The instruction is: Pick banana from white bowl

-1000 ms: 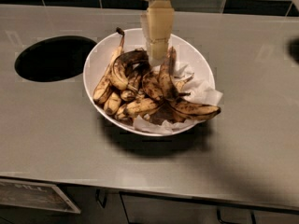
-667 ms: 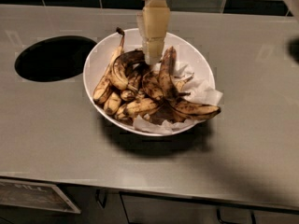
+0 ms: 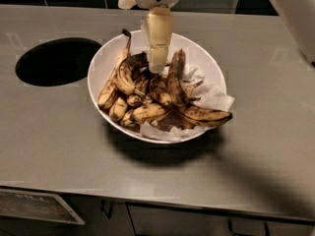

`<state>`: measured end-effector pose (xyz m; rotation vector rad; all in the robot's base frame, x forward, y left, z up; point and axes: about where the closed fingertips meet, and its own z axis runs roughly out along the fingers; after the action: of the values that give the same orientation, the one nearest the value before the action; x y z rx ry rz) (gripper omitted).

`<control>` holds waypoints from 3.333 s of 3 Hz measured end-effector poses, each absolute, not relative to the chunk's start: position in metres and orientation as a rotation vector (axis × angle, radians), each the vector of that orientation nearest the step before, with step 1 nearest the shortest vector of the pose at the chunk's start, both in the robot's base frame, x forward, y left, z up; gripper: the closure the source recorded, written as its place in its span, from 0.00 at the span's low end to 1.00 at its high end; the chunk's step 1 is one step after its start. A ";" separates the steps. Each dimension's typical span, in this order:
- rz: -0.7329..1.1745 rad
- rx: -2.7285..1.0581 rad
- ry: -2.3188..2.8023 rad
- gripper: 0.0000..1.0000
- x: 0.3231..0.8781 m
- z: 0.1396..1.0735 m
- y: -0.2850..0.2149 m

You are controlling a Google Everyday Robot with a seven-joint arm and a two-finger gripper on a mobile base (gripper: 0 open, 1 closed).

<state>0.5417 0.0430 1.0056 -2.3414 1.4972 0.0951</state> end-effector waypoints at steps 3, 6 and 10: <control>0.228 -2.360 1.472 0.09 0.536 0.987 0.050; 0.237 -2.456 1.390 0.24 0.539 0.974 0.056; 0.138 -2.567 1.235 0.23 0.544 0.961 0.057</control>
Offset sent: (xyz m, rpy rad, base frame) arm -0.0301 -0.0154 -0.0253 -0.0026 0.1570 0.0418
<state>0.5437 0.0571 0.9611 -2.5667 1.2352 0.1377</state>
